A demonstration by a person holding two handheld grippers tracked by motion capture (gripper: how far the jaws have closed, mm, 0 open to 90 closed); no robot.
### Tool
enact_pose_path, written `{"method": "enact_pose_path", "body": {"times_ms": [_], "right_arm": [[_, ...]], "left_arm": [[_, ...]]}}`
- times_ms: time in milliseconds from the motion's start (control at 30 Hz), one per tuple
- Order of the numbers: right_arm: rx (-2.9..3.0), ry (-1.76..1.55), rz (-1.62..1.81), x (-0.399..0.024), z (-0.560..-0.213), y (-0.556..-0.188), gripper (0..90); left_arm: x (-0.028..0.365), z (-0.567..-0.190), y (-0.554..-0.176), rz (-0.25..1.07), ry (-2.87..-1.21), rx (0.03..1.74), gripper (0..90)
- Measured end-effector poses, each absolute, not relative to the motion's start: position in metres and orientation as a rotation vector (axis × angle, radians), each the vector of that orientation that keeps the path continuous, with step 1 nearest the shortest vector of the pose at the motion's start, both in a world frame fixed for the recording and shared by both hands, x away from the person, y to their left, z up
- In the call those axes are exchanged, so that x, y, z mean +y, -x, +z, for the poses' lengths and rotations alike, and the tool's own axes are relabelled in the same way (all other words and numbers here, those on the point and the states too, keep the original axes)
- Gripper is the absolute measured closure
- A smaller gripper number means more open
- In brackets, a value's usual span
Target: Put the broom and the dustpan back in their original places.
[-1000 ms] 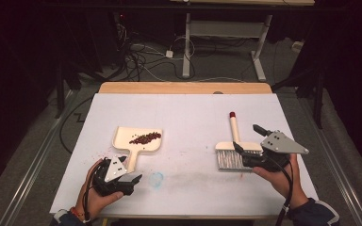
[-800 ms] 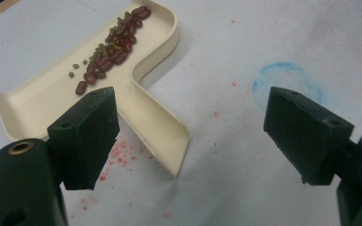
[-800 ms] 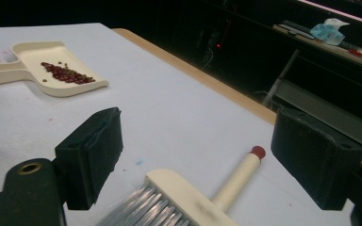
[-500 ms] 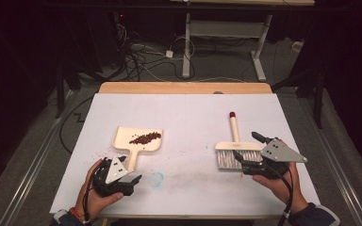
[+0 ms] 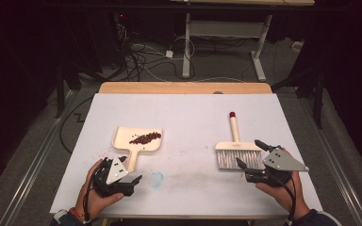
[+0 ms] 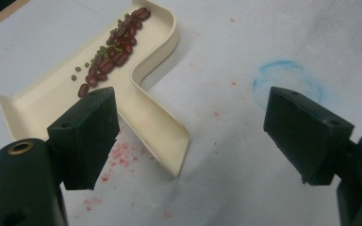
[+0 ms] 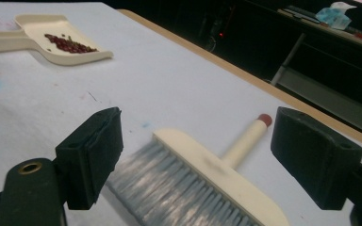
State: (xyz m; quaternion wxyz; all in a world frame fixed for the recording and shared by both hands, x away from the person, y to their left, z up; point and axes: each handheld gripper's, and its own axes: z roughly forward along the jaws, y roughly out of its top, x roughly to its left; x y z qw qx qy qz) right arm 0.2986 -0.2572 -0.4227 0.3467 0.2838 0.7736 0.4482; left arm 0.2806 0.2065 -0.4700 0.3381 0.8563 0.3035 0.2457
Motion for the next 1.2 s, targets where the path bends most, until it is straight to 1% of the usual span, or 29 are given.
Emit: {"method": "enact_pose_path", "body": {"times_ms": [700, 1200], "right_arm": [[2.074, -0.808, 1.083, -0.286, -0.472, -0.280, 19.0], [2.043, -0.783, 1.120, -0.284, -0.461, -0.275, 19.1]], "left_arm": [[0.206, -0.470, -0.280, 0.654, -2.237, 0.774, 18.7], [0.206, -0.470, -0.276, 0.670, -2.255, 0.769, 18.7]]}}
